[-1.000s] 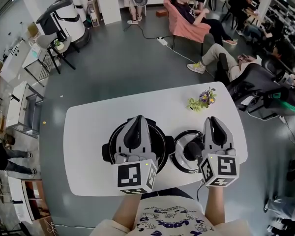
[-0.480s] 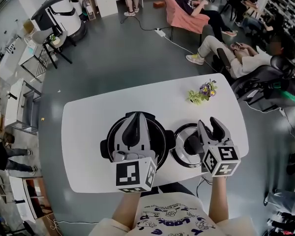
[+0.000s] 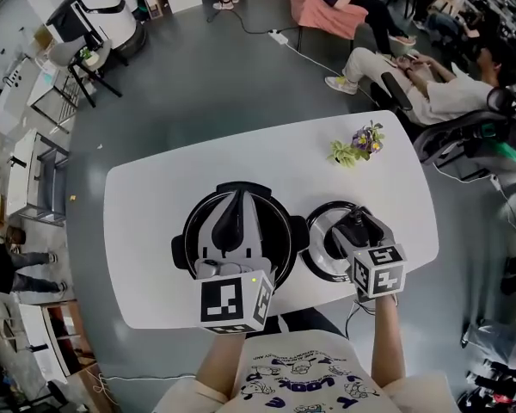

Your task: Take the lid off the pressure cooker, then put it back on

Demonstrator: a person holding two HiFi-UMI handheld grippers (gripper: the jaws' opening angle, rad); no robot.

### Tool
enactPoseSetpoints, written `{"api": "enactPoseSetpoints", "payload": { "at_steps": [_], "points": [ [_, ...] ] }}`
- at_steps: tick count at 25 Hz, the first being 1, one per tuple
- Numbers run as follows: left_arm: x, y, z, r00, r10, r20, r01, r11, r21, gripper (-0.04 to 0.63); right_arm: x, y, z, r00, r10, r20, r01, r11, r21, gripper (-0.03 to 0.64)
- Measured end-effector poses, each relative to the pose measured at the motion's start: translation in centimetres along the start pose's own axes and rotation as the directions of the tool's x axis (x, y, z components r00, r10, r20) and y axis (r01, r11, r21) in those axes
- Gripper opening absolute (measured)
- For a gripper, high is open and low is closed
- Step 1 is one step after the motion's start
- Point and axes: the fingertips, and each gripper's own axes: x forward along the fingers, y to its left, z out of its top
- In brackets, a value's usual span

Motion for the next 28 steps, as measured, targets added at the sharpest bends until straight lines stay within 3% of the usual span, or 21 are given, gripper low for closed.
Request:
{"api": "enactPoseSetpoints", "payload": {
  "at_steps": [8,28],
  "points": [
    [0.7,0.4,-1.2,1.0,0.008,-0.029,-0.008,1.0,-0.003,0.014,2.6,-0.7,-6.4,0.979,-0.001,-0.203,-0.009,0.999,-0.049,0.336],
    [0.7,0.9,-4.1,0.995,0.042,-0.088,-0.043,0.999,-0.012,0.014,6.0,-1.5,-11.2,0.931,0.026,-0.364,-0.082,0.987,-0.138,0.307]
  ]
}}
